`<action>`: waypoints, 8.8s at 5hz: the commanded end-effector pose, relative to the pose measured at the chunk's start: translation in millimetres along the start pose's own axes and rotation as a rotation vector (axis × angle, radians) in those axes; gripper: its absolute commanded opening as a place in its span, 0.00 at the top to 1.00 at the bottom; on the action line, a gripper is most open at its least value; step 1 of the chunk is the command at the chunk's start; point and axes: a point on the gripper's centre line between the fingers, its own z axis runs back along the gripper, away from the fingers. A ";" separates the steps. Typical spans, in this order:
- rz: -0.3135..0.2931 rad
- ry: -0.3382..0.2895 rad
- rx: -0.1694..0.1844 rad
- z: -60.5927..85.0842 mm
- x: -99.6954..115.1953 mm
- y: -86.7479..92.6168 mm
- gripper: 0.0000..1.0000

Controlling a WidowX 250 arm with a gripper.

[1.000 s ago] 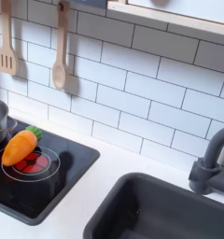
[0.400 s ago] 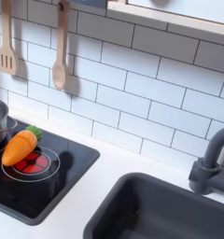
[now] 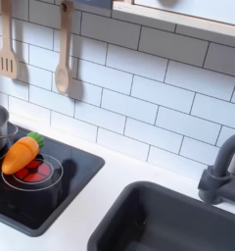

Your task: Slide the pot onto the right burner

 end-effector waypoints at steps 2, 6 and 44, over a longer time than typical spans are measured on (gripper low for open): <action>0.010 -0.103 -0.095 -3.1 -25.0 -11.2 0.00; 0.046 -0.124 -0.044 12.6 -36.4 -3.4 0.00; 0.066 0.211 0.147 -68.9 48.7 8.4 0.00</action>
